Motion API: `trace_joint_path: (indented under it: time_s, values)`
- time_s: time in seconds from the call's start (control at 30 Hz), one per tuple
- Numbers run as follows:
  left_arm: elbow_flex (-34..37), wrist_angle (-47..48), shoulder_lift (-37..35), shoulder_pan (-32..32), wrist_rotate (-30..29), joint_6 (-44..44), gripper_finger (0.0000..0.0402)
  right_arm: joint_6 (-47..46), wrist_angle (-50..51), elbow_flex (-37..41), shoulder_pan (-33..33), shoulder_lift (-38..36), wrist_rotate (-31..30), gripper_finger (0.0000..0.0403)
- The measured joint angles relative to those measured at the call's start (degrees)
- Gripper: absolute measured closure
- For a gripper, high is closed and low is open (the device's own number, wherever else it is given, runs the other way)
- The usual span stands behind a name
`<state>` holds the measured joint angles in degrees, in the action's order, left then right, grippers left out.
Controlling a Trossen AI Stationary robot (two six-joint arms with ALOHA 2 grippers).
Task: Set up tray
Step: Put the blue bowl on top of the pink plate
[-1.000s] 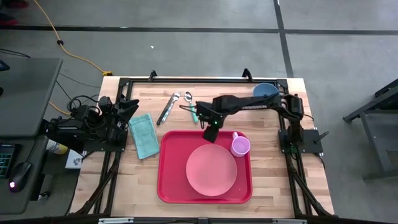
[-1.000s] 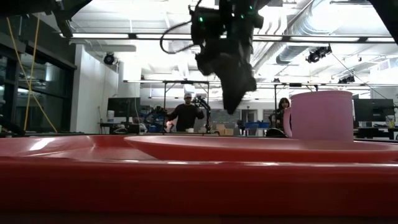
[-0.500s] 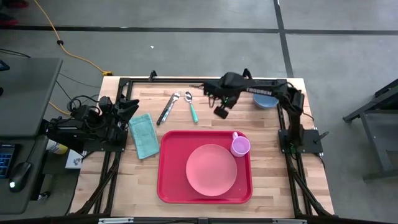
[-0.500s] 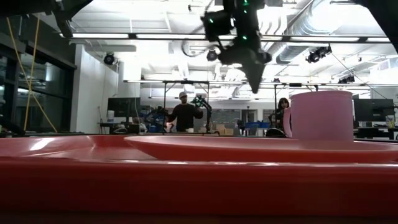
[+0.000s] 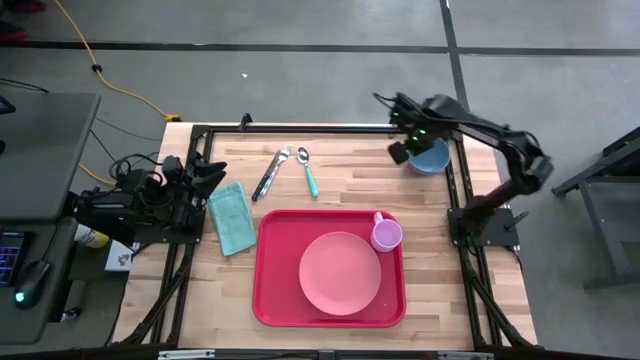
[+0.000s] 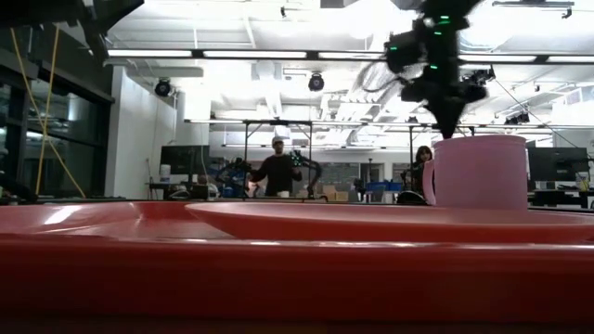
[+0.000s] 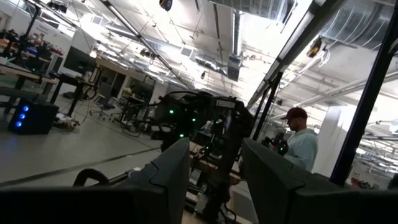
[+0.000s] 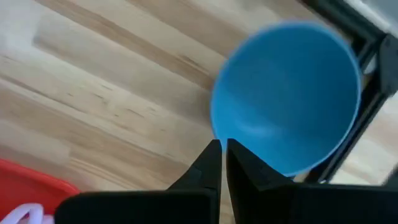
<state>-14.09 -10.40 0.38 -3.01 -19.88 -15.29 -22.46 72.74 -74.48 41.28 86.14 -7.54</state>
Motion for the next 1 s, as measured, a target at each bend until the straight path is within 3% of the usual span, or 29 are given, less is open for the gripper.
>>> trace_joint_path:
  time_s: [0.2,0.47,0.77,1.0]
  values:
    - [0.0,0.3,0.0,0.0,-0.1,0.1,0.0222,0.3,-8.0,12.3,3.3,-7.9,4.6,0.0382]
    - [0.0,0.3,0.0,0.0,-0.2,0.1,0.0222,4.5,-14.3,18.9,3.3,-6.9,10.7,0.0307]
    - [0.0,0.3,0.0,0.0,-0.3,0.0,0.0222,8.3,-15.3,19.0,3.4,-6.3,7.7,0.02]
    - [0.0,0.3,0.0,0.0,-0.9,0.0,0.0222,13.7,-16.9,19.0,4.4,-5.9,4.4,0.0179]
